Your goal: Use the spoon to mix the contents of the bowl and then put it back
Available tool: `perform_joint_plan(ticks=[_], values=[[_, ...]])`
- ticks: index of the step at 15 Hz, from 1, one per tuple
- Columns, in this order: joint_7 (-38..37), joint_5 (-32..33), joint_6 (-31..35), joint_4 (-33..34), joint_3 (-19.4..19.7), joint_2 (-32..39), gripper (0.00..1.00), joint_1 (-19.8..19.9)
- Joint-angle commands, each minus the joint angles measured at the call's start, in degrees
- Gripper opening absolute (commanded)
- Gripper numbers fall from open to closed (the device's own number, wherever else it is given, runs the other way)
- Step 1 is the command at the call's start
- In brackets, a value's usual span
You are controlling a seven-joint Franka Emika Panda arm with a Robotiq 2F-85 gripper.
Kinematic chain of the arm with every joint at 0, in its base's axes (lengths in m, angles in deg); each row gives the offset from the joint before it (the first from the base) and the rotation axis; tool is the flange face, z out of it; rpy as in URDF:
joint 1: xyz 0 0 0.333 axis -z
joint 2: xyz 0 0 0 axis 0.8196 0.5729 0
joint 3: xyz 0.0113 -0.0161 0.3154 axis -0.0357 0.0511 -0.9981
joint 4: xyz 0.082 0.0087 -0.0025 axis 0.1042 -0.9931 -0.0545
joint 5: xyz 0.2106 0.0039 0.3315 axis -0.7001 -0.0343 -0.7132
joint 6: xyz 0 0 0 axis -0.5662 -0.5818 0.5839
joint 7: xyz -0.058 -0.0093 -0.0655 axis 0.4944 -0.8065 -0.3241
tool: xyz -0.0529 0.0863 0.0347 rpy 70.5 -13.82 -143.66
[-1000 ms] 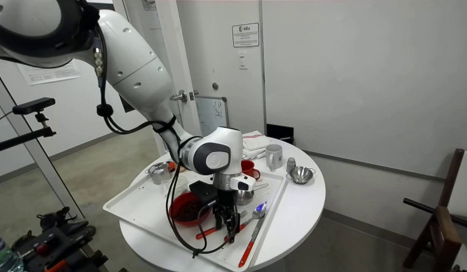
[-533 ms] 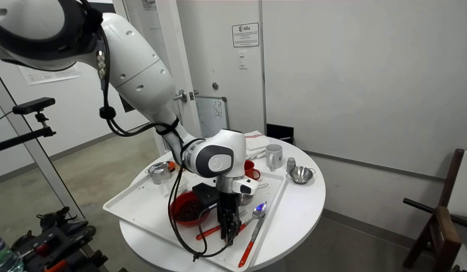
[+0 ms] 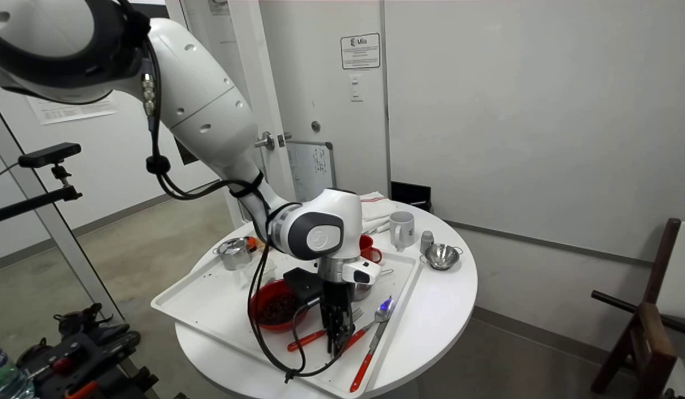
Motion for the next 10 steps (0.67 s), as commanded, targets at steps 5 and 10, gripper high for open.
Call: perform_joint_plan(ticks=[5, 10], values=[[1.8, 0.9, 5.7, -6.7, 0.6, -6.8, 0.09, -1.4], [0.5, 3.5, 2.4, -9.7, 2.7, -12.5, 0.09, -3.9]])
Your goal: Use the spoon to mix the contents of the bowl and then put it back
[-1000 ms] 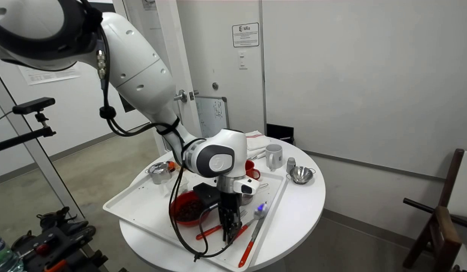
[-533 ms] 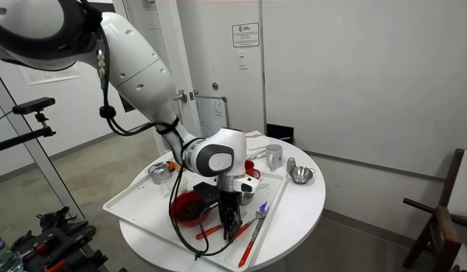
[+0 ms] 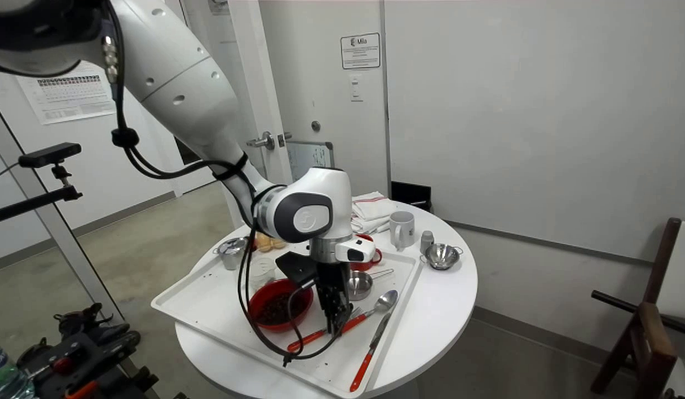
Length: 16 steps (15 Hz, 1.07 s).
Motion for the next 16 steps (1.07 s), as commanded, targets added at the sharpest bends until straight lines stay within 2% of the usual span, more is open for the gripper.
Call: perform_joint_plan(ticks=[1, 4, 8, 10, 16], values=[[-1.0, 3.0, -2.2, -4.0, 2.2, -6.0, 0.09, -2.6], [-0.8, 4.9, -5.0, -4.2, 2.3, -8.5, 0.08, -3.5], [1.8, 12.1, -15.2, -3.2, 1.9, -11.8, 0.09, -5.3], [0.8, 16.1, -20.1, -3.1, 1.6, -13.8, 0.09, -6.7], [2.2, 23.4, -34.2, 0.4, -2.4, -17.0, 0.09, -9.2]])
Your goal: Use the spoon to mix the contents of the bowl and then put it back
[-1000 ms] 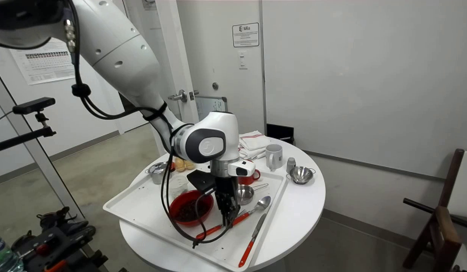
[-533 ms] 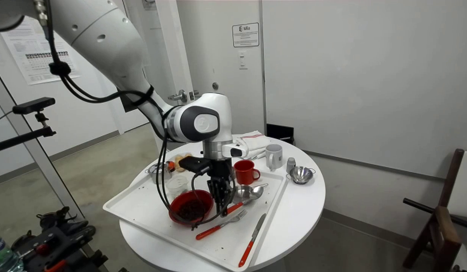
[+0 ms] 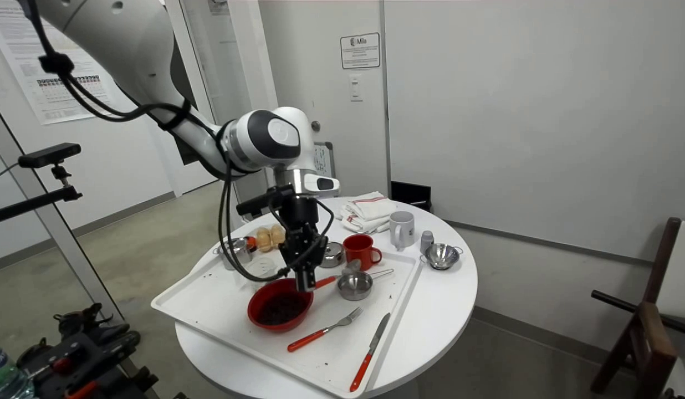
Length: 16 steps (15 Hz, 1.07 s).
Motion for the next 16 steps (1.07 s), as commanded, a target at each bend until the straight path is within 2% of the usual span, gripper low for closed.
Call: perform_joint_plan(ticks=[1, 9, 13, 16], values=[[1.9, 3.3, -11.3, 4.2, -3.2, -0.5, 0.09, -1.4], [0.5, 7.7, -37.4, 19.5, -9.7, 9.4, 0.09, -6.9], [0.8, 9.8, -48.1, 27.4, -10.9, 17.6, 0.09, -9.5], [2.2, 11.0, -53.5, 32.5, -11.3, 22.9, 0.09, -10.2]])
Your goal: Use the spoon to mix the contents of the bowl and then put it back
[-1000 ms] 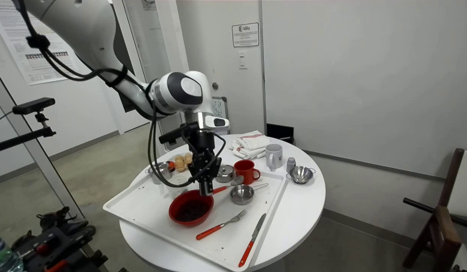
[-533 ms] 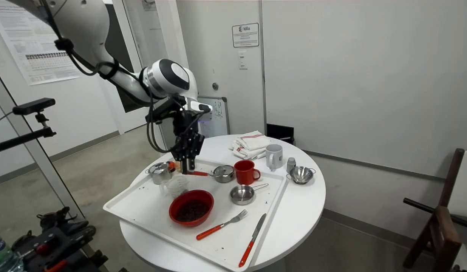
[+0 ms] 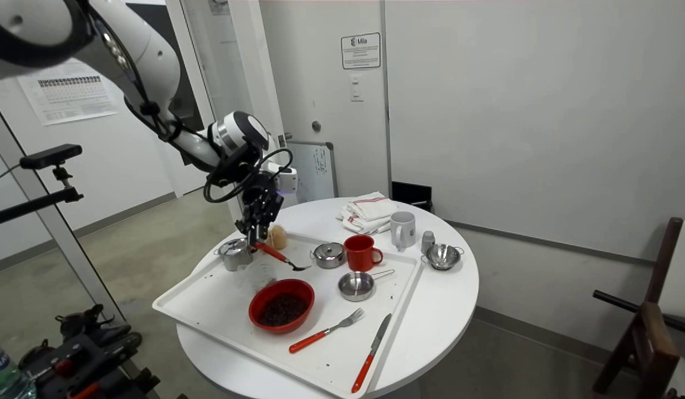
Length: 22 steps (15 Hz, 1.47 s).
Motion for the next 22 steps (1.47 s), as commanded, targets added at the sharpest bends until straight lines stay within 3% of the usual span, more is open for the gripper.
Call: perform_joint_plan(ticks=[1, 11, 22], values=[[2.0, 2.3, -8.4, 9.6, -0.4, 8.2, 0.09, -0.7], [9.6, 1.8, -14.7, 17.1, -3.5, 14.2, 0.09, -0.2], [13.3, 0.0, -19.4, 26.2, -2.8, 23.7, 0.09, 2.3]])
